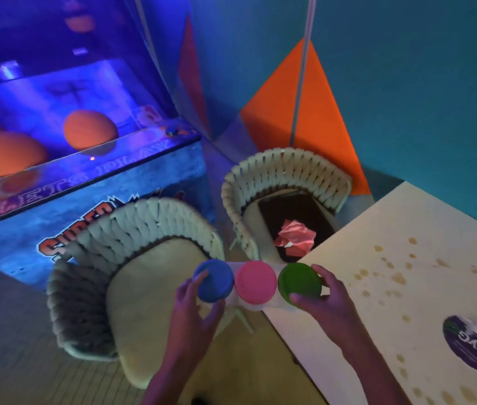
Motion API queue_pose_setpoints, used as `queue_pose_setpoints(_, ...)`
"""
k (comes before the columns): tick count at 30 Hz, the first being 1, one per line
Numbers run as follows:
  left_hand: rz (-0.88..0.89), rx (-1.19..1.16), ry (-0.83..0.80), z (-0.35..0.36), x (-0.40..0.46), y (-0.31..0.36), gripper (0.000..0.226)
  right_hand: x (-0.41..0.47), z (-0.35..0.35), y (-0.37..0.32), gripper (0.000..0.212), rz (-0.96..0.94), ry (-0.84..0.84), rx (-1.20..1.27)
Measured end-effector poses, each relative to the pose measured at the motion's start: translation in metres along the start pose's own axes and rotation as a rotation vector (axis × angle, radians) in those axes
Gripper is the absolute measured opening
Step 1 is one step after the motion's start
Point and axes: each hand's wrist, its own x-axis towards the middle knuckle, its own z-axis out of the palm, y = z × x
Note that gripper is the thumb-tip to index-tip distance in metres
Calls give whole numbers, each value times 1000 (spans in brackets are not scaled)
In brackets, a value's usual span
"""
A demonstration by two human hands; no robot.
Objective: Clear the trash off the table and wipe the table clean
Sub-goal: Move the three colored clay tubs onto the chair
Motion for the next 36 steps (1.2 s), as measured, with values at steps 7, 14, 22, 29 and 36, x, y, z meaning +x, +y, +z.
queue_pose_setpoints(7, -79, 65, 40, -79, 31, -55, 64, 25, 105, -30, 103, -55, -109, -183)
queue_pose_setpoints(14, -143, 100, 56, -141, 56, -106, 61, 46, 197, -47, 106, -79, -152, -289)
queue_pose_setpoints(22, -296, 112, 72, -156, 81, -145, 58, 90, 254, -47, 103, -63, -230, -391)
queue_pose_setpoints(29, -482, 140, 101, -145, 123, -171, 56, 165, 294, -42, 103, -12, -396, -404)
queue_pose_setpoints(36, -608, 184, 129, -129, 176, -192, 52, 242, 331, -37, 109, 88, -520, -396)
